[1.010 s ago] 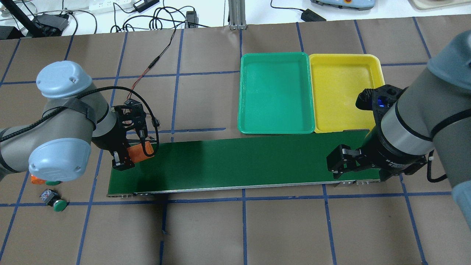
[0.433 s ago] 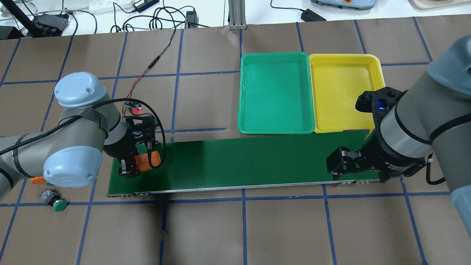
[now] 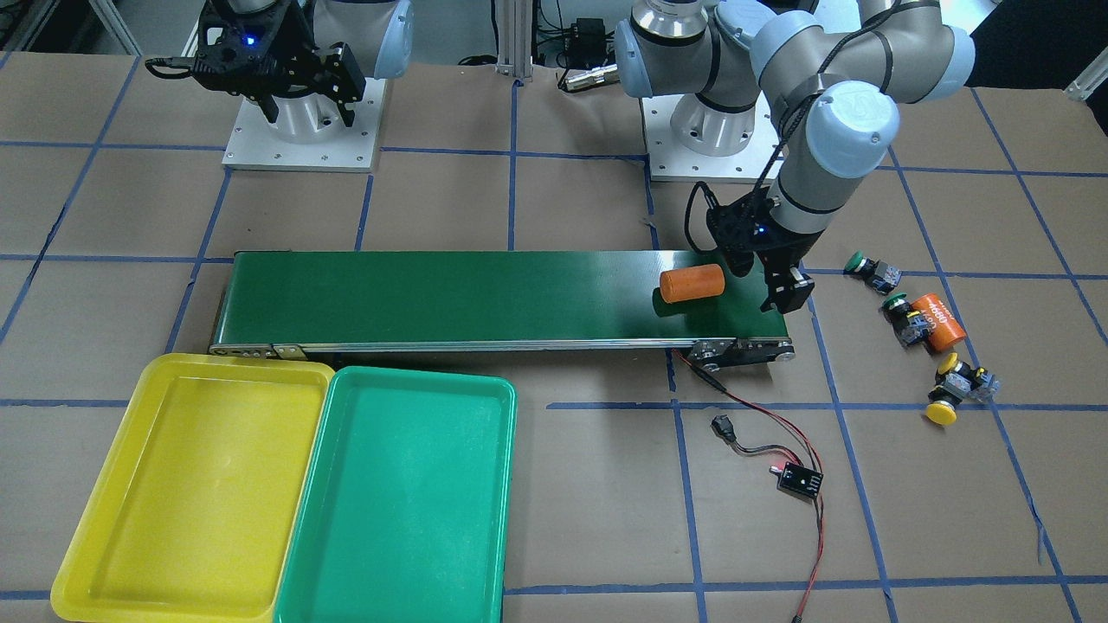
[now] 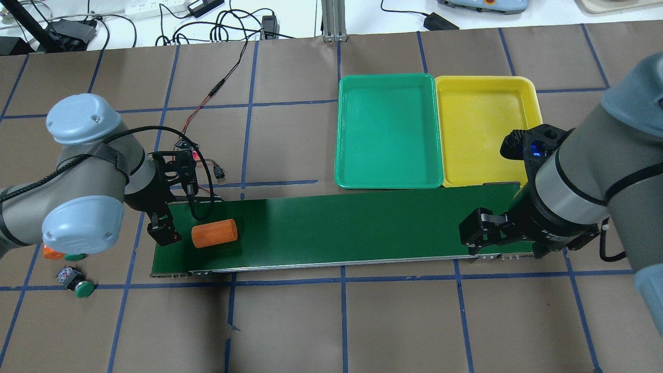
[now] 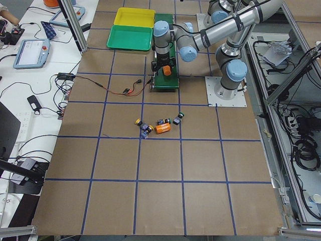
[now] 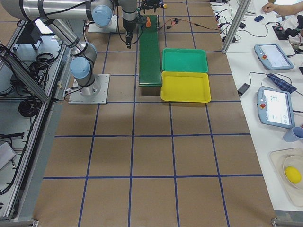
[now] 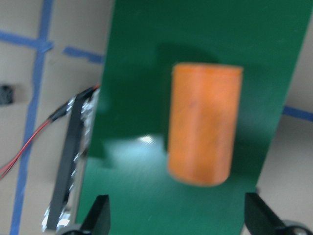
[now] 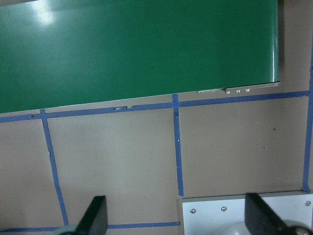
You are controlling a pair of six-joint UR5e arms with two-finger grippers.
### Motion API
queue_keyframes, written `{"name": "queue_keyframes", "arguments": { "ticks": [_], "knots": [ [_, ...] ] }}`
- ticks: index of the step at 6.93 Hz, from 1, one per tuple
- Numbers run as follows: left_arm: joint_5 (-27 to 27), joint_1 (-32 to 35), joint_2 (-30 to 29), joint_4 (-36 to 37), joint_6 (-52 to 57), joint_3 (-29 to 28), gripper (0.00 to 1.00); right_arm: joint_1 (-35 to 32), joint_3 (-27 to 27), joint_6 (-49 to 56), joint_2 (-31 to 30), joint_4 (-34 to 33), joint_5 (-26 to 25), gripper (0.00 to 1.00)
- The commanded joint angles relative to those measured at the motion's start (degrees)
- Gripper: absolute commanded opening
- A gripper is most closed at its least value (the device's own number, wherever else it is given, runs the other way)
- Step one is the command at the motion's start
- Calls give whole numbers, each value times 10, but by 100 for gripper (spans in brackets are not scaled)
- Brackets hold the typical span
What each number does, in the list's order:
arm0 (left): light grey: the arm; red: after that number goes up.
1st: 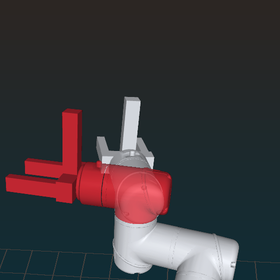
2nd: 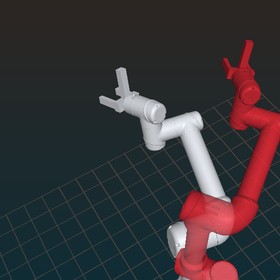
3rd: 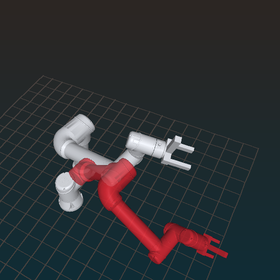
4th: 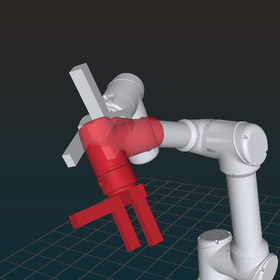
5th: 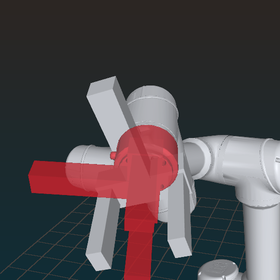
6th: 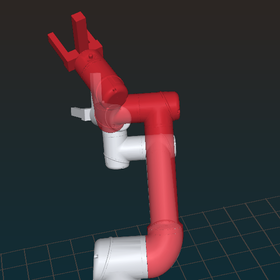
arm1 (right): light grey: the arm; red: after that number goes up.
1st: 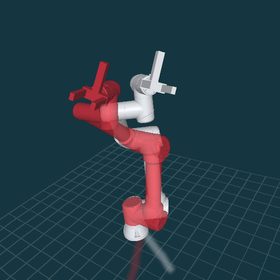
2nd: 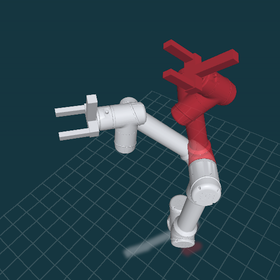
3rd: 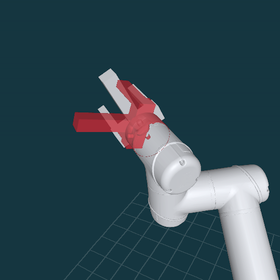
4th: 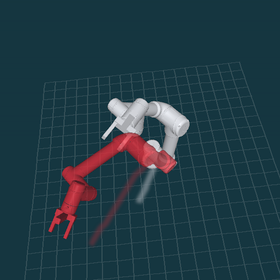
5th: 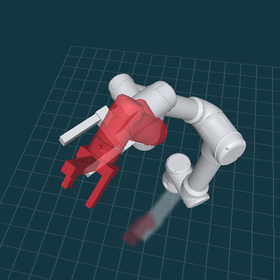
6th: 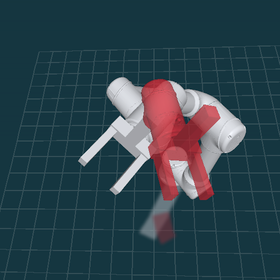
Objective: Sort buttons by color to trays
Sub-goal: 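Return the left gripper to the pile and grasp a yellow-capped button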
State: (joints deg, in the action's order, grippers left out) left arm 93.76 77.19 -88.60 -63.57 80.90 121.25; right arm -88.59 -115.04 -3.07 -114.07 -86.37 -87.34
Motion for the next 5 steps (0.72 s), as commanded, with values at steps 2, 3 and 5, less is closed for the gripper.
{"name": "queue_keyframes", "arguments": {
  "ticks": [2,3,5],
  "knots": [
    [1,-129,-73,119,-20,-35,98,1,0,1,-2,-16,-3,100],
    [0,-144,-116,123,-30,-73,98,1,0,-3,-2,-16,-1,100],
    [-1,-192,-215,157,-115,-146,98,2,1,-1,-2,-19,3,100]
  ]
}}
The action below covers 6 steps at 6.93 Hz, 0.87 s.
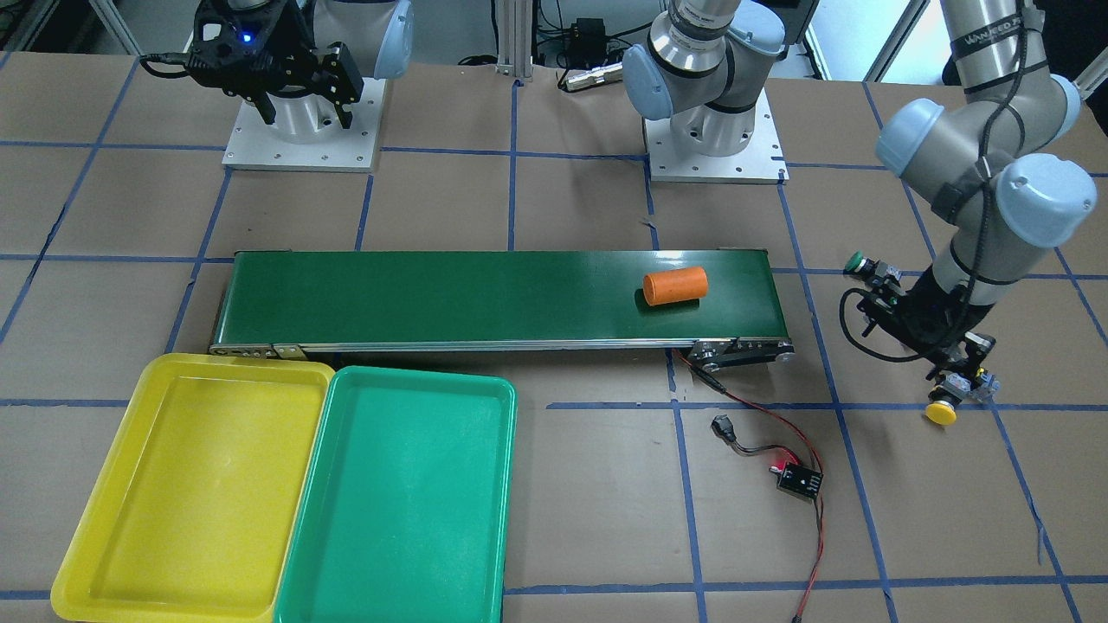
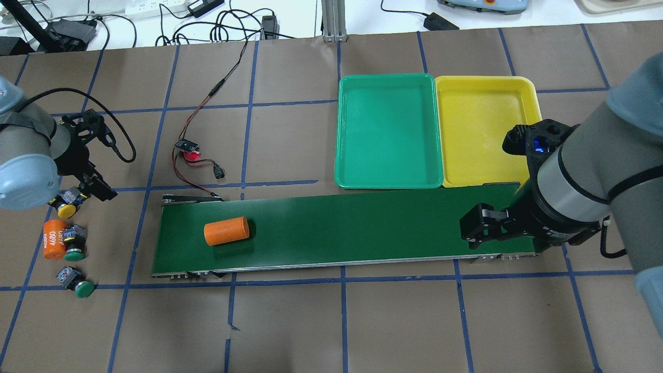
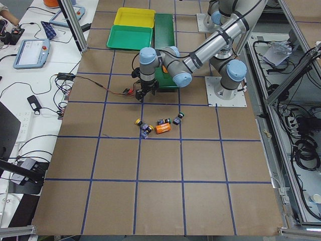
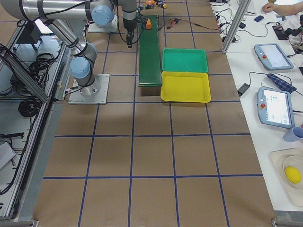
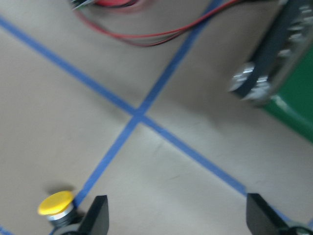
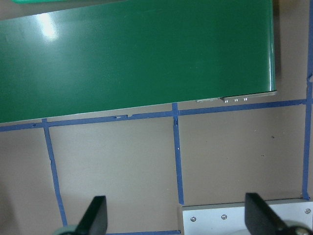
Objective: Sort buttons by color to trays
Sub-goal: 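Return the left gripper to the pile and grasp a yellow-capped button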
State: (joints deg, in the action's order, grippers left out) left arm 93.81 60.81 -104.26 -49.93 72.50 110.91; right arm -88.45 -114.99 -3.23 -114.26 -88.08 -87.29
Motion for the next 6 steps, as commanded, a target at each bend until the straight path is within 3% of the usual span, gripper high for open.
{"name": "queue_keyframes", "arguments": {
  "ticks": [1,3,4,5,6],
  "knots": [
    [-2,-42,-94,22,-31,-70,98,2,0,1,0,-2,4,100],
    [-3,-76,-132,35,-27,-78,95,1,-1,-4,-1,-1,5,100],
    [-3,-77,-134,33,-25,-65,86,1,-3,-4,-1,1,4,100],
    [0,-77,-134,33,-24,-47,69,1,-3,-4,-1,1,4,100],
    [3,-77,-132,34,-25,-44,33,1,-4,-4,-1,1,-1,100]
  ]
}}
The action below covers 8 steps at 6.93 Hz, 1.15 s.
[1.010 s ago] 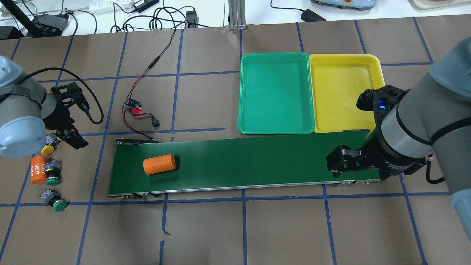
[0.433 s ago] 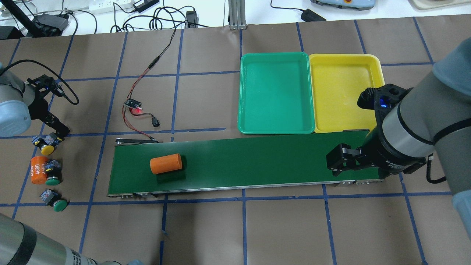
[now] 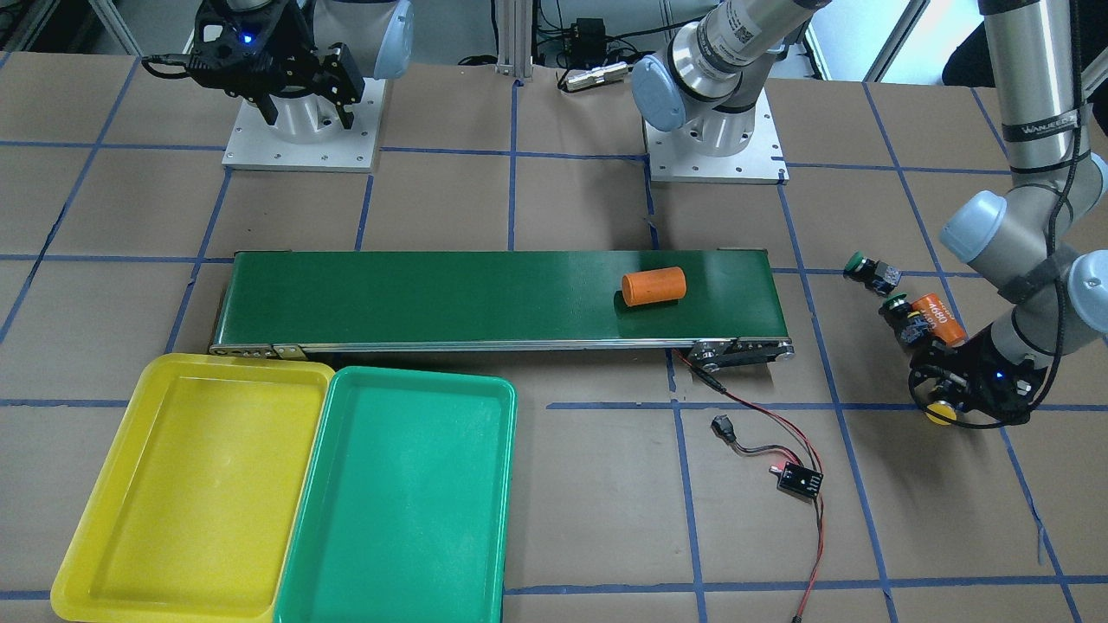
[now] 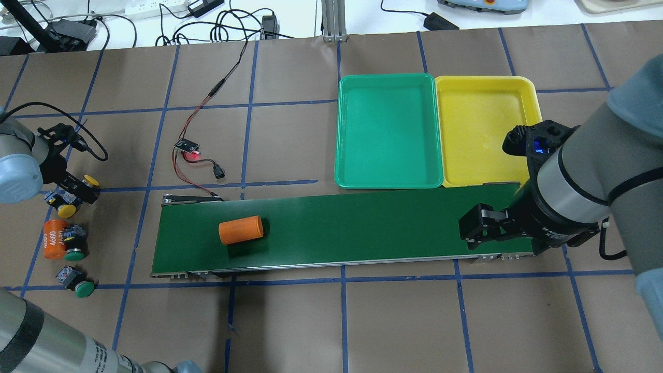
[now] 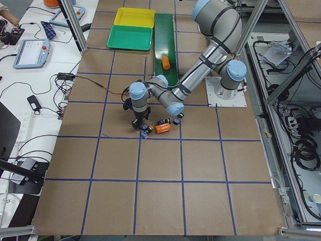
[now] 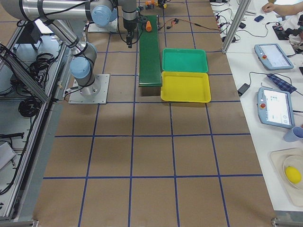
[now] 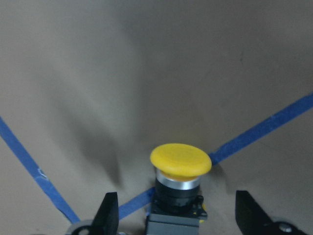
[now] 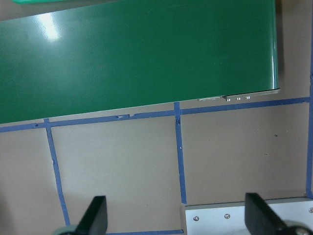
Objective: Sort buttons by color to trays
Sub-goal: 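Return the left gripper to the pile and grasp a yellow-capped button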
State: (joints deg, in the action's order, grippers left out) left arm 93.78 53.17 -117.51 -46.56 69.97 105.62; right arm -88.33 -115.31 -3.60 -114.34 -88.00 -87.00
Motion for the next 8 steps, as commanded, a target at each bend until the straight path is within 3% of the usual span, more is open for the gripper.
{"name": "queue_keyframes", "arguments": {
  "ticks": [1,3,6,8],
  "knots": [
    [0,-1,4,0,0,9,27,0,-1,0,0,1,-5,100],
    [1,11,37,-51,-1,12,16,0,-1,0,0,1,-5,100],
    [1,95,146,-198,-1,22,16,0,-1,-2,0,0,-5,100],
    [9,163,222,-222,5,69,15,0,-1,-2,0,0,-5,100]
  ]
}}
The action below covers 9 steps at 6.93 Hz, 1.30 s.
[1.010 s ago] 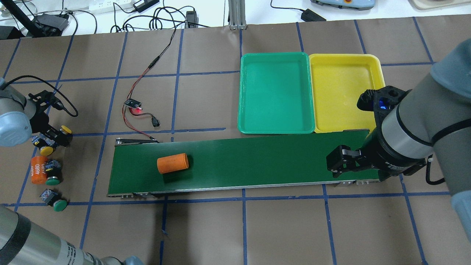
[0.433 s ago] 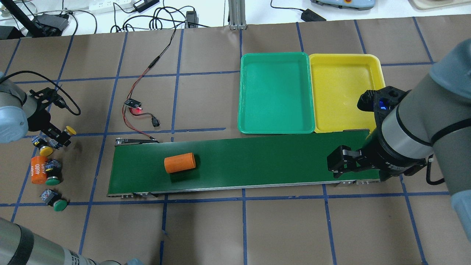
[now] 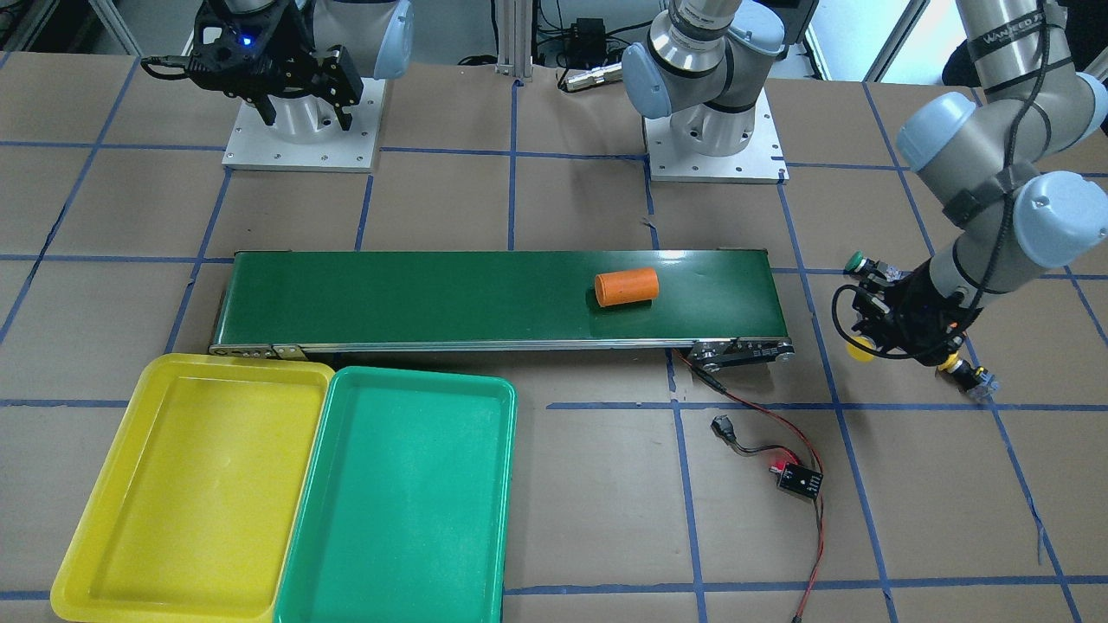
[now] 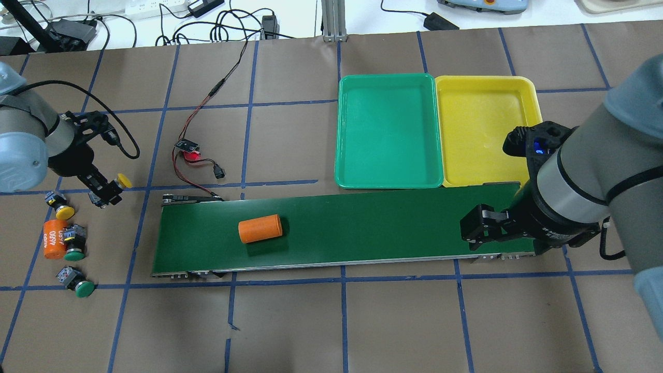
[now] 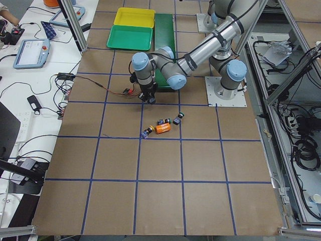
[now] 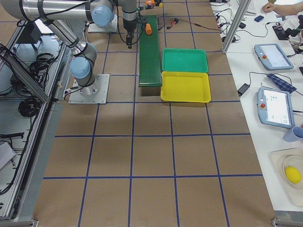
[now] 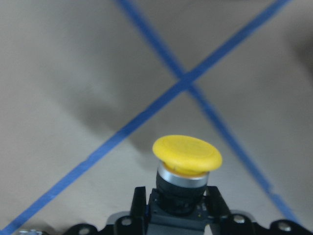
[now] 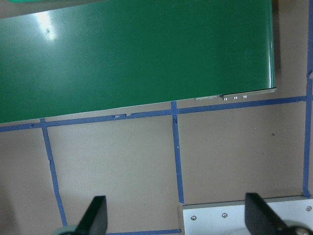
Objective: Sort buttons by color to trays
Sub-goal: 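Place the yellow-capped button on the belt with the left gripper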
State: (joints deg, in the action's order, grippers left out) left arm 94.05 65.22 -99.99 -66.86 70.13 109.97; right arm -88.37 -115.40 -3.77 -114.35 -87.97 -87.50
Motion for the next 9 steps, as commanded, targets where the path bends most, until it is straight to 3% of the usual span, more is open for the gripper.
{"name": "queue_keyframes", "arguments": {
  "ticks": [1,3,5,6,7,9],
  "knots": [
    [7,81,69,-27,15,50,15,0,1,0,0,-1,1,100],
    [2,170,95,-21,33,81,16,0,1,1,0,-5,6,100],
    [3,192,103,-6,27,116,26,0,-1,0,4,-5,8,100],
    [3,192,103,28,24,142,66,-1,-4,-15,1,-5,9,100],
    [3,181,98,77,27,147,100,-1,-3,-63,1,-5,12,100],
    [-1,83,99,93,19,142,100,0,-2,-82,3,-12,8,100]
  ]
}}
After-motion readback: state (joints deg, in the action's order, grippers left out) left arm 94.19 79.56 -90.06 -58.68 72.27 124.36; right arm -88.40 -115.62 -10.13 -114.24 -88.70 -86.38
